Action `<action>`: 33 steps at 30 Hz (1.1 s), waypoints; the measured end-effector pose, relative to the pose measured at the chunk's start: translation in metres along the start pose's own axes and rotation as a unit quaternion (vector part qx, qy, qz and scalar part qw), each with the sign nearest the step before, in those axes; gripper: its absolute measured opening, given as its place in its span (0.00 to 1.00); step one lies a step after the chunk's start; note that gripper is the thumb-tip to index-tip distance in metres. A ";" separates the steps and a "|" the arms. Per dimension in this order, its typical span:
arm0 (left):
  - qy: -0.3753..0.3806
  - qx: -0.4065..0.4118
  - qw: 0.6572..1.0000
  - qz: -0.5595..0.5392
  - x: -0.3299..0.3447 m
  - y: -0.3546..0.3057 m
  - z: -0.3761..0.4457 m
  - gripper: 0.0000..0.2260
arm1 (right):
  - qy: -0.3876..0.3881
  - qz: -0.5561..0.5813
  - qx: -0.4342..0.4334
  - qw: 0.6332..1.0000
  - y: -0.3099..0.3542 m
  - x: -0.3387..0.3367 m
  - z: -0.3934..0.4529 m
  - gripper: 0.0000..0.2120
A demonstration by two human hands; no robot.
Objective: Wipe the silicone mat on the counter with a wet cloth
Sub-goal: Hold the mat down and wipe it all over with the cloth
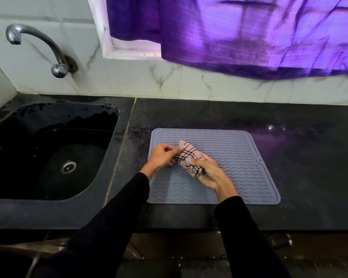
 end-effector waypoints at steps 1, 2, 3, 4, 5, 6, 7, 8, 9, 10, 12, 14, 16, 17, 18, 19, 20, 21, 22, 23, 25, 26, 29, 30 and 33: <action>0.009 0.001 1.000 -0.012 0.003 0.002 0.001 0.08 | 0.010 -0.011 0.004 1.000 -0.001 0.002 0.000 0.28; 0.001 0.010 1.000 -0.013 0.000 0.002 0.001 0.08 | 0.014 -0.027 0.006 1.000 -0.002 0.004 0.000 0.29; -0.021 0.027 0.999 0.003 -0.006 0.002 0.001 0.08 | 0.015 -0.044 0.005 0.999 -0.003 0.003 0.000 0.29; -0.045 0.047 0.998 0.025 -0.012 0.000 -0.001 0.08 | 0.012 -0.066 0.002 0.998 -0.003 0.001 0.000 0.29; -0.063 0.062 0.995 0.042 -0.017 -0.001 -0.002 0.09 | 0.007 -0.093 -0.002 0.996 -0.002 0.001 0.000 0.29; -0.075 0.075 0.993 0.050 -0.021 -0.002 -0.002 0.09 | -0.002 -0.122 -0.007 0.993 -0.001 -0.001 -0.001 0.30; -0.083 0.088 0.991 0.053 -0.023 -0.002 -0.002 0.09 | -0.009 -0.142 -0.013 0.990 0.000 -0.003 -0.002 0.29; -0.088 0.102 0.989 0.053 -0.024 -0.003 -0.001 0.10 | -0.016 -0.149 -0.017 0.989 0.000 -0.006 -0.003 0.28; -0.092 0.112 0.988 0.053 -0.025 -0.002 0.000 0.10 | -0.021 -0.139 -0.017 0.990 0.000 -0.008 -0.004 0.27; -0.095 0.119 0.987 0.046 -0.025 -0.001 0.000 0.10 | -0.026 -0.123 -0.015 0.992 -0.001 -0.010 -0.005 0.26; -0.099 0.121 0.987 0.019 -0.023 0.004 0.000 0.10 | -0.031 -0.080 -0.015 0.996 -0.004 -0.013 -0.003 0.24; -0.094 0.116 0.989 -0.002 -0.018 0.009 -0.001 0.10 | -0.038 -0.054 -0.011 0.998 -0.009 -0.014 -0.001 0.23; -0.102 0.116 0.988 0.031 -0.017 0.009 -0.003 0.07 | -0.057 -0.049 -0.021 0.997 -0.008 -0.017 0.000 0.23; -0.122 0.123 0.983 0.067 -0.022 0.008 -0.004 0.06 | -0.070 -0.063 -0.045 0.995 -0.002 -0.018 0.000 0.23; -0.151 0.133 0.973 0.110 -0.031 0.006 -0.006 0.04 | -0.084 -0.101 -0.090 0.987 0.010 -0.018 -0.001 0.24; -0.180 0.143 0.961 0.154 -0.041 0.005 -0.009 0.02 | -0.103 -0.170 -0.151 0.968 0.027 -0.016 -0.004 0.25; -0.197 0.149 0.950 0.193 -0.048 0.007 -0.011 0.03 | -0.128 -0.276 -0.221 0.926 0.047 -0.012 -0.010 0.26; -0.200 0.149 0.942 0.225 -0.051 0.010 -0.013 0.06 | -0.144 -0.403 -0.280 0.860 0.061 -0.001 -0.018 0.27; -0.193 0.147 0.936 0.254 -0.051 0.015 -0.015 0.09 | -0.137 -0.524 -0.308 0.782 0.064 0.013 -0.022 0.28; -0.189 0.149 0.927 0.286 -0.048 0.017 -0.016 0.11 | -0.119 -0.629 -0.302 0.707 0.055 0.024 -0.021 0.30; -0.191 0.158 0.901 0.356 -0.041 0.018 -0.017 0.17 | -0.088 -0.764 -0.235 0.594 0.021 0.030 -0.011 0.29; -0.191 0.158 0.890 0.382 -0.038 0.019 -0.017 0.19 | -0.085 -0.799 -0.211 0.557 0.007 0.030 -0.007 0.28; -0.159 0.121 0.880 0.432 -0.034 0.035 -0.008 0.24 | -0.087 -0.844 -0.178 0.499 -0.015 0.028 -0.001 0.27; -0.142 0.101 0.880 0.442 -0.034 0.042 -0.004 0.25 | -0.090 -0.848 -0.173 0.493 -0.017 0.026 0.000 0.27; -0.100 0.056 0.874 0.472 -0.031 0.056 0.004 0.26 | -0.086 -0.849 -0.178 0.490 -0.018 0.023 0.002 0.27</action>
Point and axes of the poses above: each hand's wrist, its own z-axis towards the middle knuckle, its own x-axis out of the palm, y = z × x, the point moved 10 cm from there along z, towards the middle knuckle, and after that the axes turned 13 degrees about z, right-handed, at the moved point
